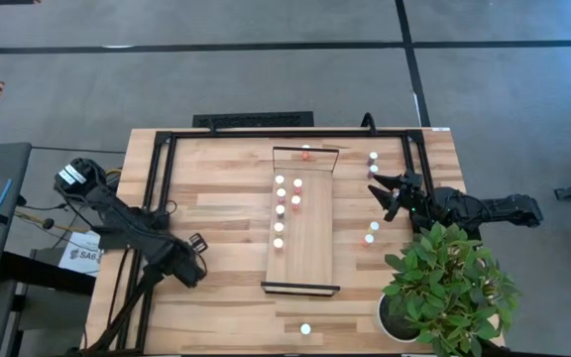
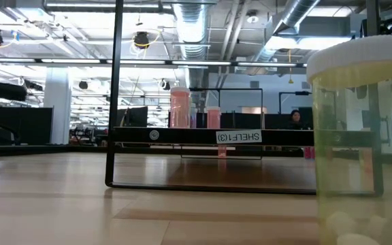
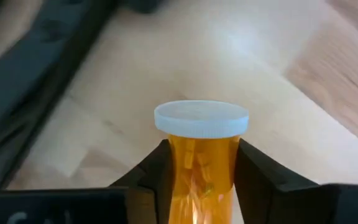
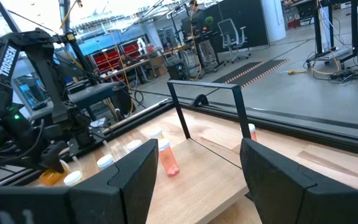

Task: Pick and place medicine bottles onto shelf by color
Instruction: Put the orange pill bottle on the shelf

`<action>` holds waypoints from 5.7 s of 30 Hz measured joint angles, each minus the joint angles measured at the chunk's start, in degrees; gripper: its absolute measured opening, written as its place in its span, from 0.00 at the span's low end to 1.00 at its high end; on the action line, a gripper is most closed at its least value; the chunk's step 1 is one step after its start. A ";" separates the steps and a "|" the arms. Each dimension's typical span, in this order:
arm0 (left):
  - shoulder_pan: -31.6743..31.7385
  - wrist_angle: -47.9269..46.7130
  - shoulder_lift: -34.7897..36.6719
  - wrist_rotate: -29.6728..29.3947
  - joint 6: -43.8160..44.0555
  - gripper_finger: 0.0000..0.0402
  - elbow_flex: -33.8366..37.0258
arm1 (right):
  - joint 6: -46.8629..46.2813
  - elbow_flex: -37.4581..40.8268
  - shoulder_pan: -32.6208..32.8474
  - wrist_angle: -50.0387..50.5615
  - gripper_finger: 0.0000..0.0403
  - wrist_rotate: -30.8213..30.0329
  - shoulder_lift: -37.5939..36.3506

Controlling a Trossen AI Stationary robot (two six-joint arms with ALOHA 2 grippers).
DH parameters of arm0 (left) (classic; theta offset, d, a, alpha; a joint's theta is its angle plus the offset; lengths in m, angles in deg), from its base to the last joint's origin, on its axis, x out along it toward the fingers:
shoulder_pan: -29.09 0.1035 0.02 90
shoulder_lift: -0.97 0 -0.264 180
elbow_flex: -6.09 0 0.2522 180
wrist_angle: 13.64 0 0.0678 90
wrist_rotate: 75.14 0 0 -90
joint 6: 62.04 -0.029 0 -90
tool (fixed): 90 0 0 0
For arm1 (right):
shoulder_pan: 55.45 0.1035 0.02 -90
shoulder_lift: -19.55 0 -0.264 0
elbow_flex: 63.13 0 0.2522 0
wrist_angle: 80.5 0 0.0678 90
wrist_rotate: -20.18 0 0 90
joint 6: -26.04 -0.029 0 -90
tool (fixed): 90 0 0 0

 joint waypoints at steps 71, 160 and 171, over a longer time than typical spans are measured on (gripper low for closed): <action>31.49 18.03 -13.71 -12.30 -57.47 0.98 -8.03 | 0.02 0.01 0.00 0.00 0.62 0.00 0.07; 31.36 13.67 -13.79 2.97 -42.29 0.42 -11.26 | 0.00 0.00 0.00 -0.02 0.62 0.00 0.06; 31.36 13.82 -13.79 -11.43 -55.32 0.45 -13.10 | 0.02 0.00 0.01 -0.02 0.62 0.00 0.07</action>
